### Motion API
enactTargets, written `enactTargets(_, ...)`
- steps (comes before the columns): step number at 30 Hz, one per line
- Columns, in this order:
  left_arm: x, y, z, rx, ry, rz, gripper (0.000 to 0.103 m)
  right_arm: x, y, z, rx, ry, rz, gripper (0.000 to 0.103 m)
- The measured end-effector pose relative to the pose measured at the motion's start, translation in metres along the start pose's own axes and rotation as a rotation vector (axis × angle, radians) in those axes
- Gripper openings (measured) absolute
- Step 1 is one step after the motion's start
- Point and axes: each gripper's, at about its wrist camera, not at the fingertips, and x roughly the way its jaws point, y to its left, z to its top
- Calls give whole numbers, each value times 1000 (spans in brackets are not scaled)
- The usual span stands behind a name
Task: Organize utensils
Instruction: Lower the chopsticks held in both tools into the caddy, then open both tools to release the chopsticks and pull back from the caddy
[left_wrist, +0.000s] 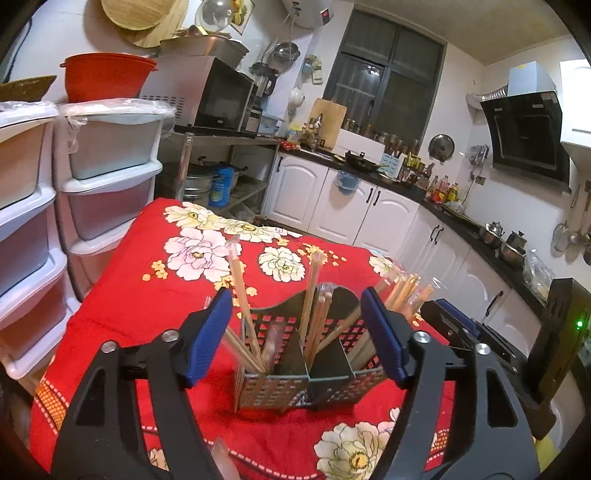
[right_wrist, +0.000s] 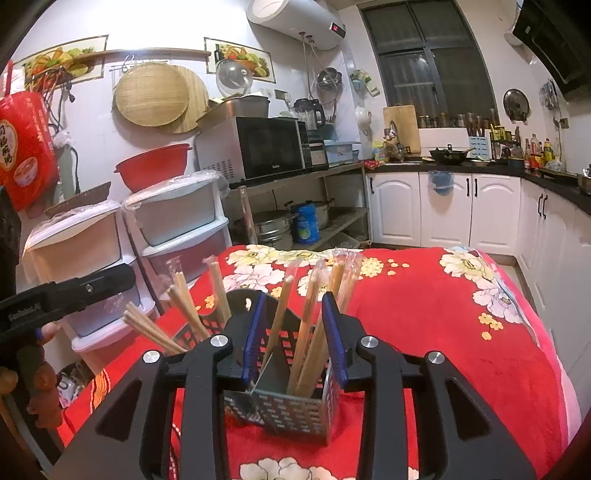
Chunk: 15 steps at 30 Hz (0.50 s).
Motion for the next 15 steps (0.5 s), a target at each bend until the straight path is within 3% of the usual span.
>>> enactTargets(8, -17, -7, -18, 19, 2, 7, 85, -19, 5, -17, -31, -4, -7, 47)
enactTargets(15, -32, -12, -39, 48, 4, 21, 91, -35, 6, -34, -44, 12, -7, 62)
